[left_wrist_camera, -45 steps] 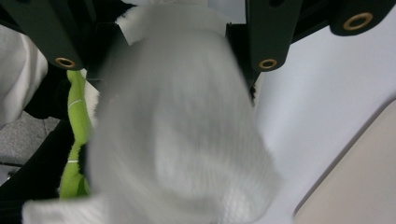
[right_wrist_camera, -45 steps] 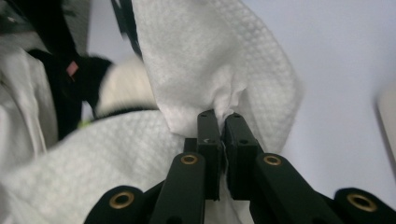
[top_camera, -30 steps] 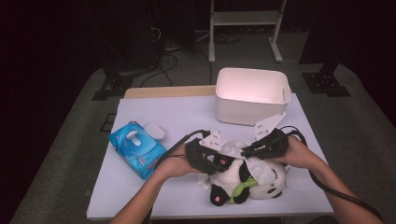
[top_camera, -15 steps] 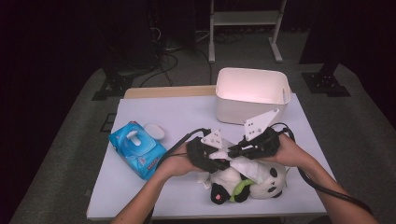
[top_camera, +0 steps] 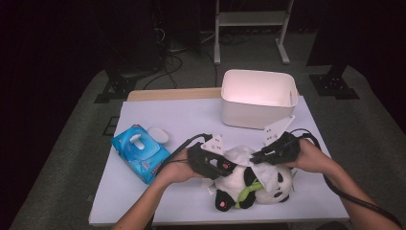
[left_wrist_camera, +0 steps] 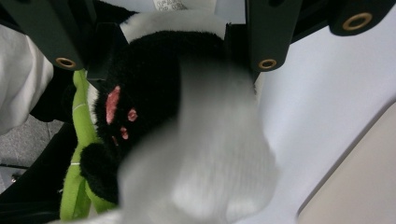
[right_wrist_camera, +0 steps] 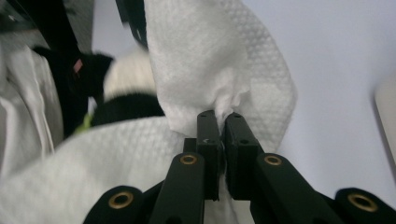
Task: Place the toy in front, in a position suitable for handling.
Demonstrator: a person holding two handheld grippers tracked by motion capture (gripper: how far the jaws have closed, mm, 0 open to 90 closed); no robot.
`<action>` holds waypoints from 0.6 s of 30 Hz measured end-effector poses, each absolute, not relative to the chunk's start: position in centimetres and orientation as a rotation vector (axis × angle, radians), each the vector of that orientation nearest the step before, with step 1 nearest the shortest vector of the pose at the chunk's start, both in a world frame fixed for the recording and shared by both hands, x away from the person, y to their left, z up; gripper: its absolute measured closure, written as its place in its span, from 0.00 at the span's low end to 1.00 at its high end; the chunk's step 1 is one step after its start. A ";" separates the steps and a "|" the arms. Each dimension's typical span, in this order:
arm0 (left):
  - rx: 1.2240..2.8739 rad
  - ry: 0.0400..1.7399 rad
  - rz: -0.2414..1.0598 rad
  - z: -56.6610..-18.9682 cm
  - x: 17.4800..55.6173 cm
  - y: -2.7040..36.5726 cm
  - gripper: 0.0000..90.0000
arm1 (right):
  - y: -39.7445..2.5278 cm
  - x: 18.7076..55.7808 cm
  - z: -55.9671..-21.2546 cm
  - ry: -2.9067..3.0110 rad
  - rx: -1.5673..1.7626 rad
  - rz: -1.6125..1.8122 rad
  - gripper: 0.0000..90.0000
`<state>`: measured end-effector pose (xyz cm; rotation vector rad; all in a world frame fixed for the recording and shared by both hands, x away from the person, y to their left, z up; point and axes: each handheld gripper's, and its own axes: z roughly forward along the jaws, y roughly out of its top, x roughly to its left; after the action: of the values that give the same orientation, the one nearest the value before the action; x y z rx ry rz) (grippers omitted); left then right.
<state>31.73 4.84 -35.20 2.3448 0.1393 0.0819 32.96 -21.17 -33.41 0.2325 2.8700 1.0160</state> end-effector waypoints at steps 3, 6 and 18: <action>2.339 0.129 0.080 -35.2 31.5 4.9 0.57 | -22.6 32.7 -33.4 2.865 0.275 1.043 0.94; 2.347 0.118 0.090 -35.1 31.3 4.9 0.57 | -24.1 32.3 -33.0 2.835 0.310 1.068 0.94; 2.354 0.131 0.076 -35.1 31.4 4.9 0.56 | -27.0 31.7 -33.8 2.834 0.405 1.118 0.95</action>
<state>31.37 4.94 -35.11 2.3542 0.1309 0.0758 31.65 -27.04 -33.83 0.4046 2.8340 1.1179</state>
